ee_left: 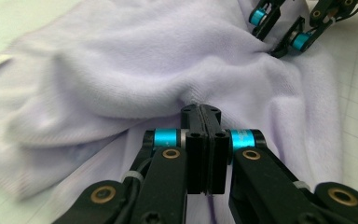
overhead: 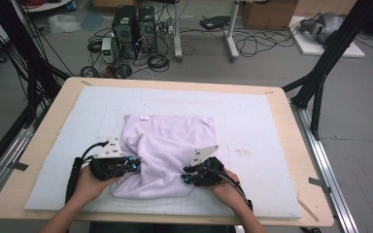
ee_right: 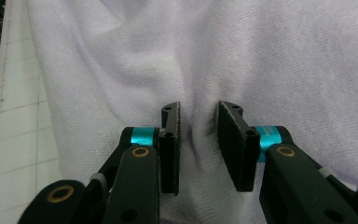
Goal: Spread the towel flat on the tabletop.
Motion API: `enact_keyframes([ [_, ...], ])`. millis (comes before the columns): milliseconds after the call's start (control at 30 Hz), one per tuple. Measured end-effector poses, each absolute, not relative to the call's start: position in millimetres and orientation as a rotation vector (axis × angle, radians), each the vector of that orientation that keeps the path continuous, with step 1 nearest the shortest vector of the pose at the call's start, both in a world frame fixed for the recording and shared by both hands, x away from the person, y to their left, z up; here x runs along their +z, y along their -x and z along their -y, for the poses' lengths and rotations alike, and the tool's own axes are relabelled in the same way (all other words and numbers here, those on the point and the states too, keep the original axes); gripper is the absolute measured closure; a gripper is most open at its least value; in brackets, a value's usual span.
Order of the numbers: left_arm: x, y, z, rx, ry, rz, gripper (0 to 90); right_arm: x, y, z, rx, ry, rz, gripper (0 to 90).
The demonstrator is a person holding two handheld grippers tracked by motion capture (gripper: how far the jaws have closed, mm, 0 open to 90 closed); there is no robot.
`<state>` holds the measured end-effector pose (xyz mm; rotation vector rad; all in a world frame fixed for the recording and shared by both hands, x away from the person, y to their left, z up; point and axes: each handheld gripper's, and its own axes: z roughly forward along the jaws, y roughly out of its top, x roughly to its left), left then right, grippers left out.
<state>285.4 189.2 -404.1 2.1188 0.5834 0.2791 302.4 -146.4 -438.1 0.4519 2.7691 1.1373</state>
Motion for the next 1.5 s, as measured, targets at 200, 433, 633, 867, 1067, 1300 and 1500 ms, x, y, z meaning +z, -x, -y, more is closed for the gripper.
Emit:
enact_keyframes([
  [200, -391, -277, -210, 0.337, -2.088, -0.594, 89.8, -431, -300, 152, 1.168, -0.444, -2.738, 69.0],
  [433, -393, -279, -212, 0.262, -2.07, -0.571, 76.6, -423, -296, 175, 1.202, -0.477, -2.693, 64.0],
  [633, -413, -285, -181, 0.176, -2.132, -0.542, 55.1, -427, -291, 184, 1.228, -0.482, -2.737, 53.9],
  [867, -428, -297, -149, 0.128, -2.193, -0.503, 73.6, -440, -293, 172, 1.193, -0.478, -2.771, 67.9],
  [1067, -420, -293, -155, 0.193, -2.163, -0.528, 83.3, -432, -292, 174, 1.209, -0.434, -2.756, 81.2],
  [1300, -393, -295, -178, 0.288, -2.052, -0.594, 83.9, -397, -298, 187, 1.317, -0.445, -2.631, 82.0],
  [1500, -379, -332, -179, 0.348, -2.013, -0.696, 83.8, -373, -328, 181, 1.258, -0.469, -2.583, 82.1],
])
